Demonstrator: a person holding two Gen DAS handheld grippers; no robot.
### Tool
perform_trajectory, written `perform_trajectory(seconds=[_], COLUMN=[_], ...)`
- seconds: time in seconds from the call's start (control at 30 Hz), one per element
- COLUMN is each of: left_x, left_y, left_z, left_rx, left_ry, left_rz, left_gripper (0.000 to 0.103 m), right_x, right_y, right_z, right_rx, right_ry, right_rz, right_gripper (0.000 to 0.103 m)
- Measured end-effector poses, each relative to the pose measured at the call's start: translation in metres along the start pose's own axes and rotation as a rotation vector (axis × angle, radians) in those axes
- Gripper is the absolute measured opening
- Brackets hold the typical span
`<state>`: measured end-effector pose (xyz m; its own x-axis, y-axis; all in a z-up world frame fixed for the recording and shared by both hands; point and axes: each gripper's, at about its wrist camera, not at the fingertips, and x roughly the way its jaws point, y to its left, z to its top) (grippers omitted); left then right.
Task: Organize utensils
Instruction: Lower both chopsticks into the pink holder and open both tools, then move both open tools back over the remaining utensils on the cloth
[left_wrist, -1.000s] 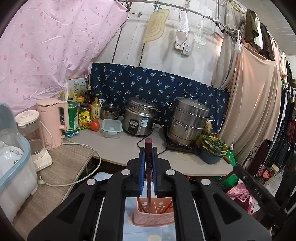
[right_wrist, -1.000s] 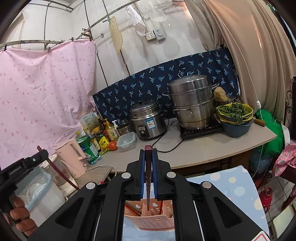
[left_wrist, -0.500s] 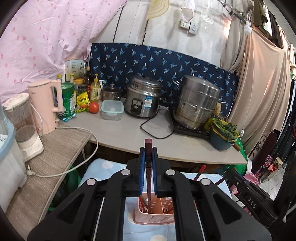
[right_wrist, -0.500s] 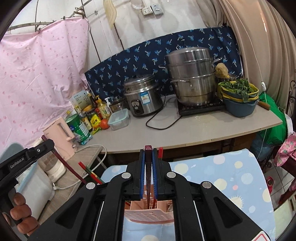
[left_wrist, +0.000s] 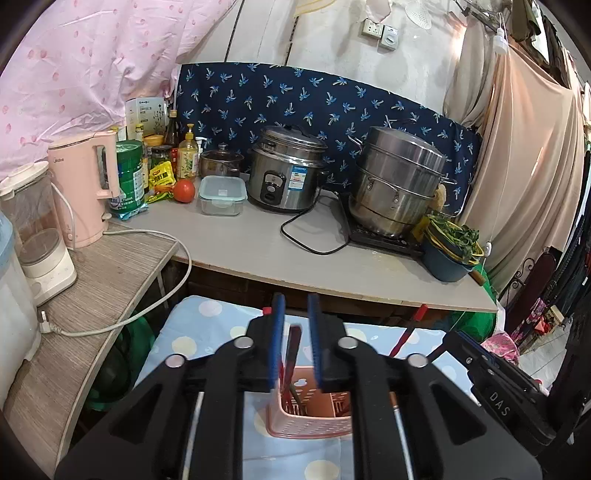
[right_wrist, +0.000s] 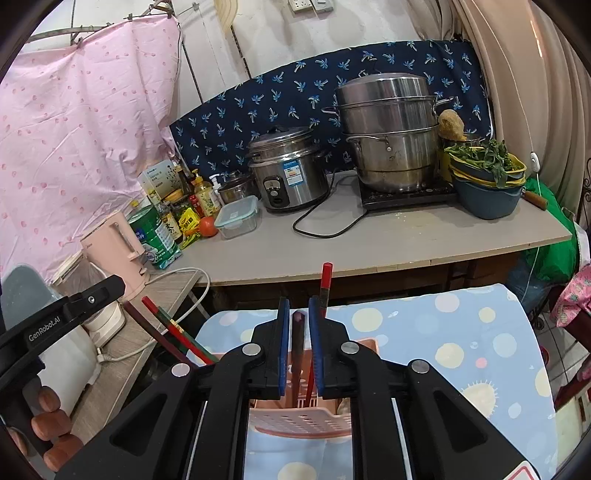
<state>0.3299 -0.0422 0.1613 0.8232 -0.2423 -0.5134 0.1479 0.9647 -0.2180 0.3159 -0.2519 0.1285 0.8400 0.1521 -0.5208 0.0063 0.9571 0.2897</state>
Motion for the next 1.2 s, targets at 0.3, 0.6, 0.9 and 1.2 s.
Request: perform_trajectory(seconds=[0.3,0.6,0.9,1.2], left_x=[-0.007,-0.035,-0.069,-0.095], left_y=[0.006,0.005,0.006,0.007], left_z=[-0.005,-0.017,-0.045,-0.094], left_rx=[-0.008,0.015,0.035,0.059], left_ry=[-0.004,-0.003,0.021,0.078], left_rz=[0.022,0.049,0.061,0.085], left_gripper=[0.027,0.031,0.031,0.031], right_x=[-0.013,-0.048,-0.087,-0.118], right_y=[0.0,0.008,0.025,0.024], right_z=[0.002,-0.015,-0.058,-0.116], right_rx=[0.019,-0.005,-0.069,-0.079], right_ry=[-0.022,-0.023,0.005,0.079], right_rz=[0.008,0.03,0.032,0.023], right_gripper=[0.015,0.021,0.021,0.021])
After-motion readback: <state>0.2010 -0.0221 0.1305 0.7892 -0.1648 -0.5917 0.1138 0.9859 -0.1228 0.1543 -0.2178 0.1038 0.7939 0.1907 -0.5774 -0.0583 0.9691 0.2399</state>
